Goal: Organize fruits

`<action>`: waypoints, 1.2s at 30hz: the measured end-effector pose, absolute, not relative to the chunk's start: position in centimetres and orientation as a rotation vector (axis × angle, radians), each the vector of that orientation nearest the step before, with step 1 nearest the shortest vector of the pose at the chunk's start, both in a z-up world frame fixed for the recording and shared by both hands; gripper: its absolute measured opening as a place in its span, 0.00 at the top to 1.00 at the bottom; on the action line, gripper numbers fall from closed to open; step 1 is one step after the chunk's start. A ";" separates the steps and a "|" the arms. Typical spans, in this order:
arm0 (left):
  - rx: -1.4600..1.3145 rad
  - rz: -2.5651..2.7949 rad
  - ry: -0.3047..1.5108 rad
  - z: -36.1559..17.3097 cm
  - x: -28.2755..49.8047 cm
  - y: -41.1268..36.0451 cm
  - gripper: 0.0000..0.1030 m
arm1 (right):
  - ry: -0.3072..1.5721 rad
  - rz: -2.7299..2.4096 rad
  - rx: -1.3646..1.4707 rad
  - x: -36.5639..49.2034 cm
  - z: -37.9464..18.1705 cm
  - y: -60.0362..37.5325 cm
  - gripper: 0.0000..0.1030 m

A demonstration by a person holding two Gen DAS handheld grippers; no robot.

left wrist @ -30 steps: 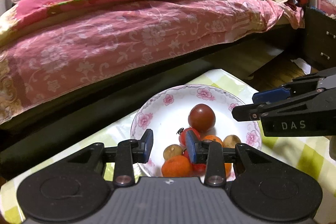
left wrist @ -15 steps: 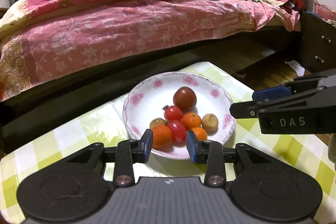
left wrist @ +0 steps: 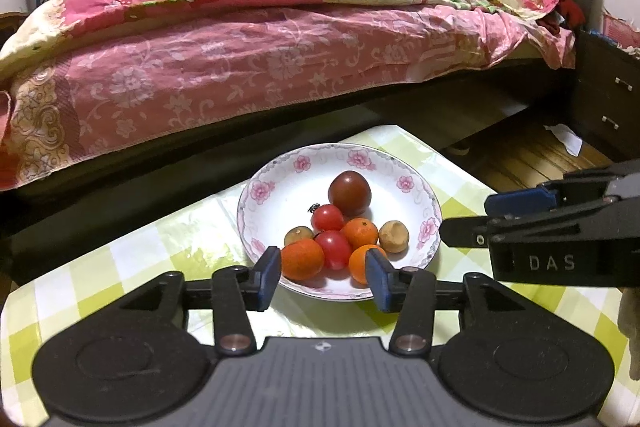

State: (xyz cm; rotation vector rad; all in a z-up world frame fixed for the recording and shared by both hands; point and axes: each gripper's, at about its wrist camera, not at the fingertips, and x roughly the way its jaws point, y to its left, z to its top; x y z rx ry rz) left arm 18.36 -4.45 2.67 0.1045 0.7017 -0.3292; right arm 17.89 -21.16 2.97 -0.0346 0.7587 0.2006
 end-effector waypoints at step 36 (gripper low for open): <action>0.099 -0.187 0.687 2.2 15.7 -4.1 0.00 | 0.738 0.146 0.000 14.5 3.5 -21.5 0.52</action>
